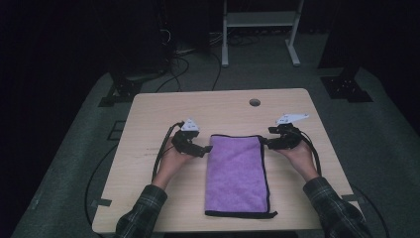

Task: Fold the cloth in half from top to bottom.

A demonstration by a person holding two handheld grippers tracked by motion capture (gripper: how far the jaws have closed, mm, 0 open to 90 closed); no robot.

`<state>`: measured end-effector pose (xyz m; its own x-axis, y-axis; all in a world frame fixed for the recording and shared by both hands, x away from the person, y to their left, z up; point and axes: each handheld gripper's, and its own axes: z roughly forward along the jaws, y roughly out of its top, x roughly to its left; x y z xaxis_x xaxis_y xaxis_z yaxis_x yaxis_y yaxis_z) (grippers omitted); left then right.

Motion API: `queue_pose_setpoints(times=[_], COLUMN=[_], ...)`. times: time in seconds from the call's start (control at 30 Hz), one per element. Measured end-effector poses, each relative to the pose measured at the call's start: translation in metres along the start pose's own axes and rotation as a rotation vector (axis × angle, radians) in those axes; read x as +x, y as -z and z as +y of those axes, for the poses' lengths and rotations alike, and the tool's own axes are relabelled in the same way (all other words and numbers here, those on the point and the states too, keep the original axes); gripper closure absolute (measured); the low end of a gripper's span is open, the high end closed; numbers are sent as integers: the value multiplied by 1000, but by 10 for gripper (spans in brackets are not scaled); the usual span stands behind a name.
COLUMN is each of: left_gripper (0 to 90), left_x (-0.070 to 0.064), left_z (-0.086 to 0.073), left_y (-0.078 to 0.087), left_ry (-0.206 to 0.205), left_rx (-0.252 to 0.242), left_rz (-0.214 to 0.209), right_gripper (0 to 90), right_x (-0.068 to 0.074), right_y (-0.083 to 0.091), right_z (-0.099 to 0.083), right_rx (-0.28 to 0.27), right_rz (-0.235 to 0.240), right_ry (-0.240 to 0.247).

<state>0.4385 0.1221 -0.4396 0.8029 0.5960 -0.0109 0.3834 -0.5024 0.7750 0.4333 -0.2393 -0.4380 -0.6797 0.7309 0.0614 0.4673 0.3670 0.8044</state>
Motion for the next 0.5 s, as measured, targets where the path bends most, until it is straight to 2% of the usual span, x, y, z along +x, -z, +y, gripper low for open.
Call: queue_pose_setpoints(times=[0.07,0.1,0.3,0.37,0.5], left_gripper=[135,137,139,139,142], left_x=[3,4,14,17,22], left_z=[5,6,14,15,14], left_y=[-9,-12,-36,-42,-51], left_ry=[-10,-10,17,23,21], left_rx=[7,5,26,32,69], left_rz=[13,17,26,36,39], right_gripper=[323,326,319,315,311], right_x=[-4,-6,-16,-17,-18], right_y=[-9,-13,-34,-39,-42], right_z=[1,0,-5,-8,-13], right_rx=[19,11,54,75,108], right_rz=[-13,-25,-44,-66,-59], right_ry=[1,-6,-35,-28,-12])
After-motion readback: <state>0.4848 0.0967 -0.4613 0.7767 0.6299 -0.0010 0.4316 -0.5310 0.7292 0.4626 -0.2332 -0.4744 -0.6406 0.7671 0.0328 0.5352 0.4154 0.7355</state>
